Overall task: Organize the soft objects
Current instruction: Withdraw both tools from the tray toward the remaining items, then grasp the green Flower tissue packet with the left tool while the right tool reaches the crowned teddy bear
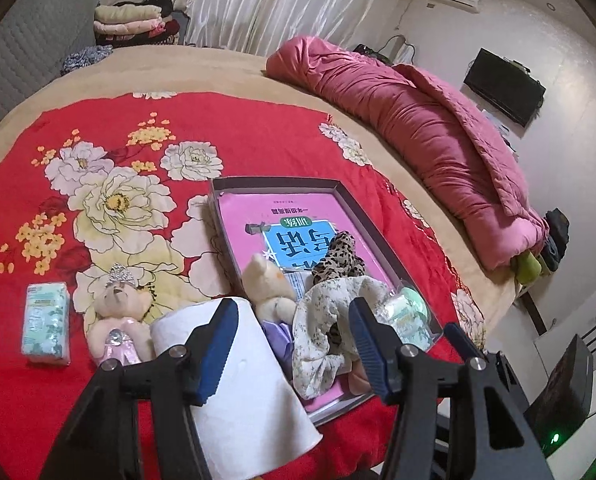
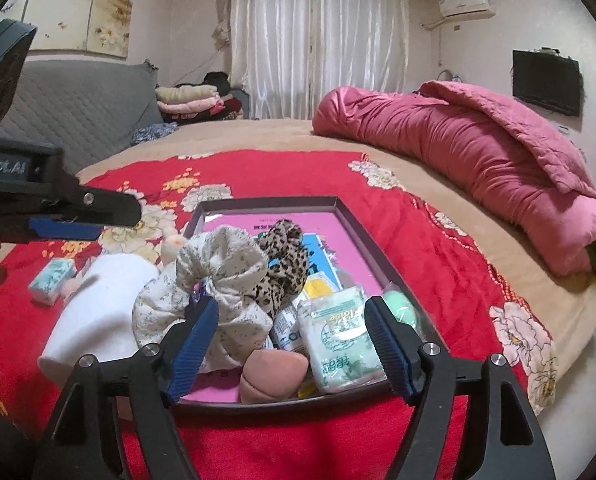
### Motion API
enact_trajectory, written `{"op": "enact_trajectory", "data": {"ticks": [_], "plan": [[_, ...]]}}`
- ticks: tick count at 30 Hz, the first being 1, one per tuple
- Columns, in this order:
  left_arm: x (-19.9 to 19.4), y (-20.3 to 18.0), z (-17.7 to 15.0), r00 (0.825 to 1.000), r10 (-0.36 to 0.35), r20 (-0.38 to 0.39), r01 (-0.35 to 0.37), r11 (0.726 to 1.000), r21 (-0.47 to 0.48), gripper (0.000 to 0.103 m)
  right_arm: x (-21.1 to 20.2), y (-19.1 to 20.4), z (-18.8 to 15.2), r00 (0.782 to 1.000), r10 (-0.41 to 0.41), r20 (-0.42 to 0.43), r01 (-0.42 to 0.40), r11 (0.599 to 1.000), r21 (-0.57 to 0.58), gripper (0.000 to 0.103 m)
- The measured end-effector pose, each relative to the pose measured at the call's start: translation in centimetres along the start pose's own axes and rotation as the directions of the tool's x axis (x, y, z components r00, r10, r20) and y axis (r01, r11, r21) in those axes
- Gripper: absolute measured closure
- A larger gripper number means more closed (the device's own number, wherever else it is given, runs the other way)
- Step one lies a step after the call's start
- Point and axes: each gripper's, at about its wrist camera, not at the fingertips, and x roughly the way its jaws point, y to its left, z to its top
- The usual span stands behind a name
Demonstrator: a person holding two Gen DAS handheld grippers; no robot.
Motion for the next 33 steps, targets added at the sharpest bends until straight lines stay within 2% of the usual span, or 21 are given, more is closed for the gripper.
{"op": "enact_trajectory", "data": {"ticks": [4,10,16,26,33], "plan": [[-0.9,0.2,-0.3,1.0,0.023,0.013,-0.023,1.0,0.018,0.045,-0.4,-0.2,0.3,1.0,-0.012,0.016,0.012,1.0,0.01,0.026],[-2.4,1.6,-1.2,0.999,0.036,0.024,-0.036,0.999,-0.006,0.044,-1.2,0.5,0.8,0.999,-0.031,0.045,0.031,0.999,-0.013,0.026],[-3.9,3.4,-3.0,0.999,0.036,0.014,-0.035,0.999,-0.027,0.044,-2.4,2.3,1.5,0.997,-0.013,0.076,0.018,0.998,-0.06,0.026],[-8.0,10.1,-4.1,0.994,0.086,0.07,-0.071,0.979,-0.193,0.044,-5.0,8.2,2.7,0.988,0.088,0.13,-0.056,0.971,-0.231,0.026],[-10.0,14.4,-5.0,0.984,0.152,0.091,-0.122,0.953,-0.277,0.044,-7.2,13.9,2.4,0.968,0.2,0.149,-0.124,0.904,-0.409,0.026]]}}
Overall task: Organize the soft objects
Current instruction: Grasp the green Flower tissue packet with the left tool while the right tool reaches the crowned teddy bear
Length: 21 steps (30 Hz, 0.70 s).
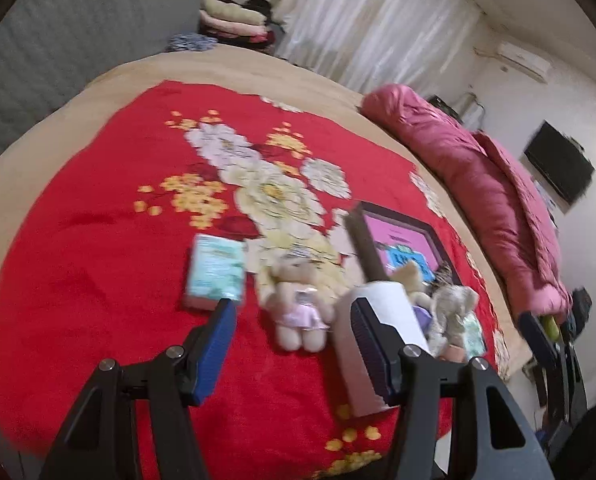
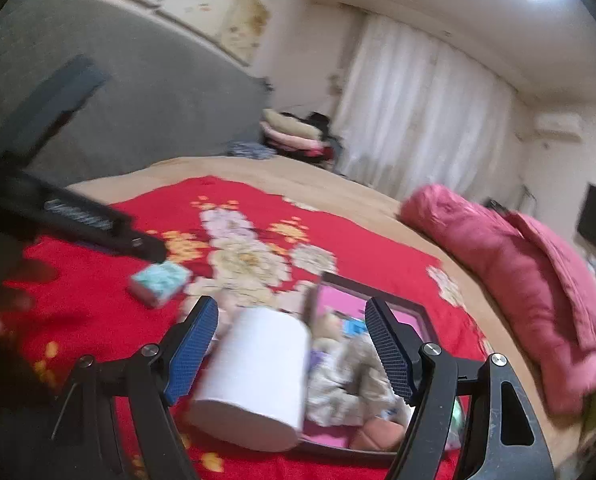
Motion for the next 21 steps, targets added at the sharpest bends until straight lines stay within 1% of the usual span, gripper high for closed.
{"op": "enact_trajectory", "data": {"ticks": [4,9,13,16,21], "plan": [[-0.3,2.2,0.2,0.999,0.031,0.011,-0.03,0.999,-0.041,0.044,-0.1,3.2,0.6,0.997,0.081,-0.014,-0.082,0.993,-0.085,0.026],[0.3,4.0,-0.2,0.999,0.043,-0.005,-0.043,0.996,-0.073,0.044,-0.2,6.4,0.7,0.984,0.172,-0.039,-0.176,0.976,-0.129,0.026],[1.4,4.6,-0.7,0.998,0.061,-0.03,-0.063,0.995,-0.072,0.044,0.1,9.0,0.5,0.975,0.211,-0.067,-0.221,0.955,-0.2,0.026],[3.0,5.1,-0.6,0.997,0.063,-0.055,-0.067,0.995,-0.08,0.044,0.5,10.1,0.1,0.97,0.229,-0.085,-0.242,0.942,-0.233,0.026],[7.2,5.2,0.4,0.987,0.11,-0.116,-0.118,0.991,-0.067,0.044,1.8,10.8,-0.3,0.963,0.236,-0.128,-0.262,0.93,-0.258,0.026]]}}
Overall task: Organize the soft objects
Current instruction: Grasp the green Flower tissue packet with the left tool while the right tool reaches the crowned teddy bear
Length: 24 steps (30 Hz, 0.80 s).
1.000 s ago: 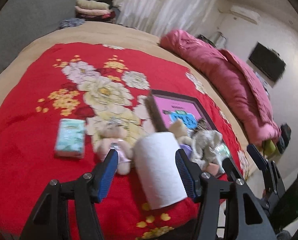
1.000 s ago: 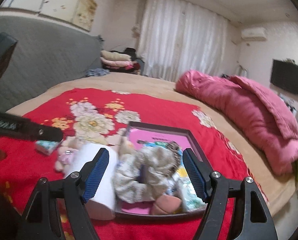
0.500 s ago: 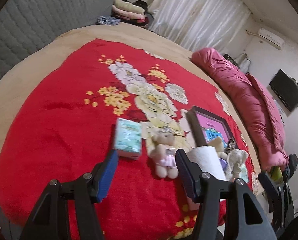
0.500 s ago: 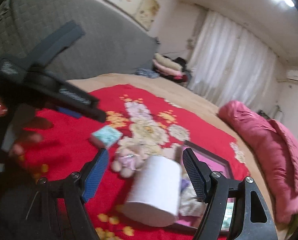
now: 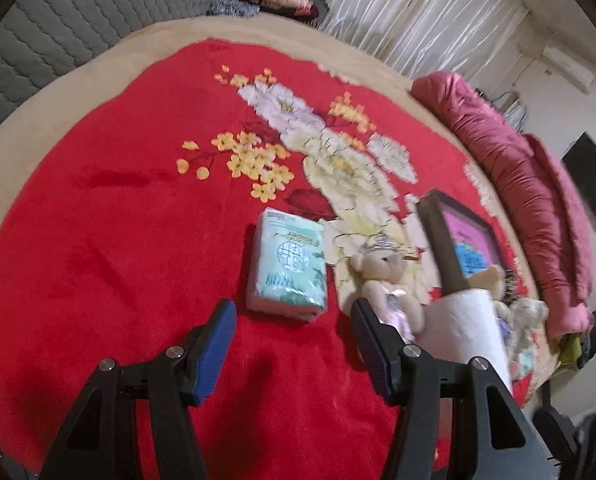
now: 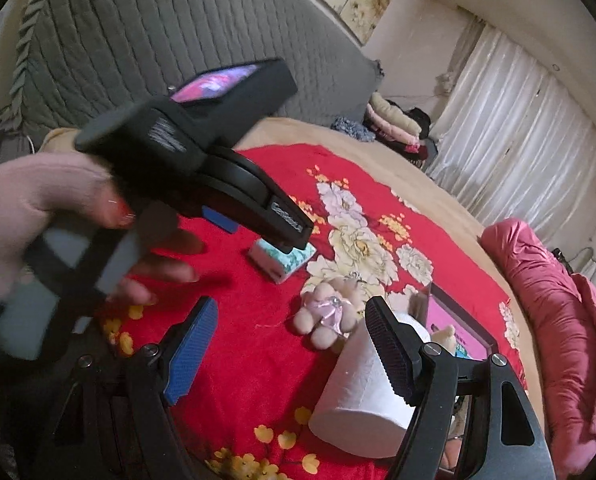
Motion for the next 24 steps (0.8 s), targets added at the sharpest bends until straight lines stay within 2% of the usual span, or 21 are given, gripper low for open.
{"op": "enact_trajectory", "data": {"ticks": [6,8,14,16,17,18,20,24], "plan": [[4.0,-0.9,1.2,0.994,0.093,-0.05,-0.09,0.994,0.066,0.044,2.0,-1.4,-0.1,0.998,-0.015,-0.06,0.016,1.0,0.016,0.026],[5.4,-1.2,1.3,0.993,0.102,-0.067,-0.094,0.99,0.107,0.043,2.7,-2.0,-0.1,0.996,-0.015,-0.085,0.017,1.0,0.022,0.026],[6.7,-1.7,2.2,0.992,0.124,-0.029,-0.118,0.981,0.154,0.04,5.4,-2.8,0.5,0.985,-0.034,-0.17,0.031,0.999,-0.019,0.026],[6.8,-1.1,2.5,0.993,0.114,-0.017,-0.11,0.983,0.147,0.047,6.3,-3.2,0.7,0.98,-0.024,-0.2,0.021,1.0,-0.019,0.026],[6.7,-0.7,2.7,0.995,0.102,-0.014,-0.099,0.986,0.135,0.054,7.0,-3.5,0.7,0.975,-0.017,-0.222,0.014,1.0,-0.018,0.026],[6.5,-0.3,2.8,0.996,0.089,-0.012,-0.087,0.988,0.125,0.058,7.8,-4.0,0.8,0.969,-0.005,-0.247,0.003,1.0,-0.011,0.026],[6.0,0.9,3.0,0.999,0.036,-0.015,-0.035,0.995,0.099,0.061,9.5,-4.7,0.9,0.954,0.012,-0.299,-0.013,1.0,-0.001,0.026],[4.7,2.4,2.9,1.0,0.014,0.001,-0.014,0.997,0.07,0.062,13.1,-6.0,1.6,0.917,0.042,-0.397,-0.036,0.999,0.024,0.026]]}}
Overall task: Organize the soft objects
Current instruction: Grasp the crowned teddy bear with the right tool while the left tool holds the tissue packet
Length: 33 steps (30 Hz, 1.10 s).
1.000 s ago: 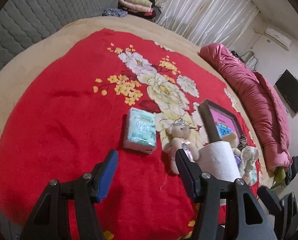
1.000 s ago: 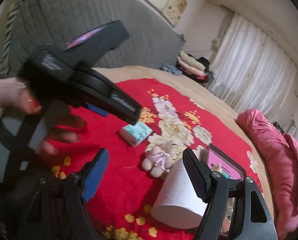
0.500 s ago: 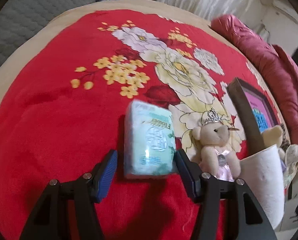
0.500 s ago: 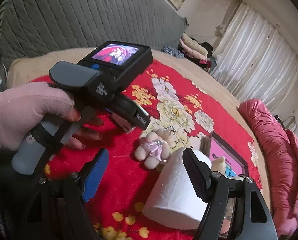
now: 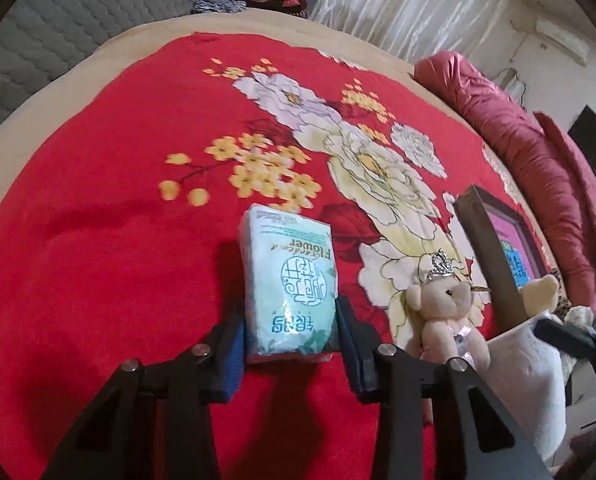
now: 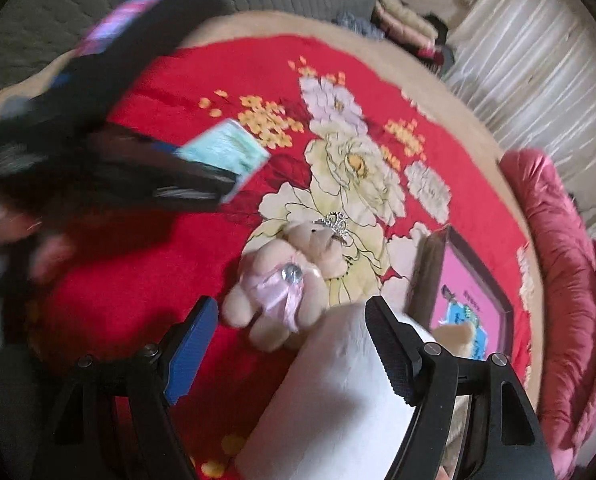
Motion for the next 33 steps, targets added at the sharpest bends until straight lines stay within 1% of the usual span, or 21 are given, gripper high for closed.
{"op": "enact_trajectory", "data": {"ticks": [2,5,7,10,12,14,15,17,18,19,20,21,22,23,25,27,33], "plan": [[-1.0,1.2,-0.2,1.0,-0.01,0.013,0.011,0.999,-0.04,0.062,1.1,-0.8,1.3,0.999,0.039,-0.032,-0.038,0.999,0.038,0.026],[-1.8,2.2,-0.5,0.999,-0.038,0.019,0.039,0.996,-0.075,0.062,2.6,-1.4,3.0,0.995,0.063,-0.082,-0.058,0.997,0.053,0.026],[-2.0,2.2,-0.7,0.999,-0.035,0.02,0.036,0.997,-0.069,0.062,4.1,-1.6,3.8,0.985,0.099,-0.145,-0.09,0.994,0.064,0.026],[-1.8,2.0,-0.7,0.998,-0.056,0.007,0.057,0.996,-0.064,0.062,6.1,-1.3,4.6,0.967,0.085,-0.24,-0.077,0.996,0.043,0.026],[-1.7,1.6,-0.8,0.998,-0.06,0.003,0.06,0.997,-0.055,0.062,7.7,-1.2,4.8,0.946,0.078,-0.315,-0.074,0.997,0.023,0.026],[-1.5,1.1,-0.9,0.998,-0.067,-0.005,0.067,0.997,-0.038,0.062,9.3,-1.0,4.8,0.919,0.097,-0.383,-0.097,0.995,0.019,0.026],[-1.5,1.0,-1.0,0.998,-0.068,-0.007,0.068,0.997,-0.035,0.062,10.0,-1.0,4.8,0.907,0.122,-0.403,-0.12,0.992,0.029,0.026],[-1.5,0.6,-1.1,0.997,-0.072,-0.008,0.072,0.997,-0.028,0.062,11.2,-1.1,4.6,0.892,0.152,-0.425,-0.144,0.988,0.05,0.026],[-1.4,0.5,-1.2,0.997,-0.072,-0.011,0.072,0.997,-0.023,0.062,11.6,-1.1,4.5,0.889,0.164,-0.427,-0.154,0.986,0.058,0.026],[-1.4,0.4,-1.2,0.997,-0.07,-0.012,0.069,0.997,-0.02,0.062,11.9,-1.3,4.4,0.889,0.18,-0.42,-0.168,0.984,0.067,0.03],[-1.3,0.4,-1.2,0.998,-0.068,-0.013,0.068,0.998,-0.019,0.062,11.8,-1.4,4.3,0.893,0.187,-0.41,-0.175,0.982,0.069,0.042],[-1.4,0.4,-1.3,0.998,-0.068,-0.013,0.068,0.998,-0.02,0.062,11.6,-1.6,4.3,0.9,0.196,-0.389,-0.182,0.981,0.073,0.049],[-1.4,0.4,-1.3,0.998,-0.067,-0.012,0.067,0.998,-0.02,0.062,11.0,-1.9,4.3,0.908,0.221,-0.356,-0.202,0.975,0.09,0.052],[-1.4,0.4,-1.3,0.998,-0.067,-0.011,0.067,0.997,-0.022,0.062,10.6,-2.0,4.3,0.912,0.23,-0.339,-0.209,0.973,0.098,0.053],[-1.7,0.5,-1.3,0.998,-0.067,-0.007,0.067,0.997,-0.026,0.062,9.7,-2.0,4.1,0.928,0.21,-0.309,-0.194,0.978,0.08,0.056],[-2.0,0.6,-1.4,0.998,-0.065,-0.002,0.065,0.997,-0.028,0.062,9.1,-1.9,3.9,0.938,0.198,-0.286,-0.185,0.98,0.072,0.056],[-2.6,0.2,-1.5,0.998,-0.058,0.008,0.058,0.998,-0.02,0.062,7.1,-2.2,3.1,0.951,0.229,-0.206,-0.206,0.97,0.127,0.057]]}}
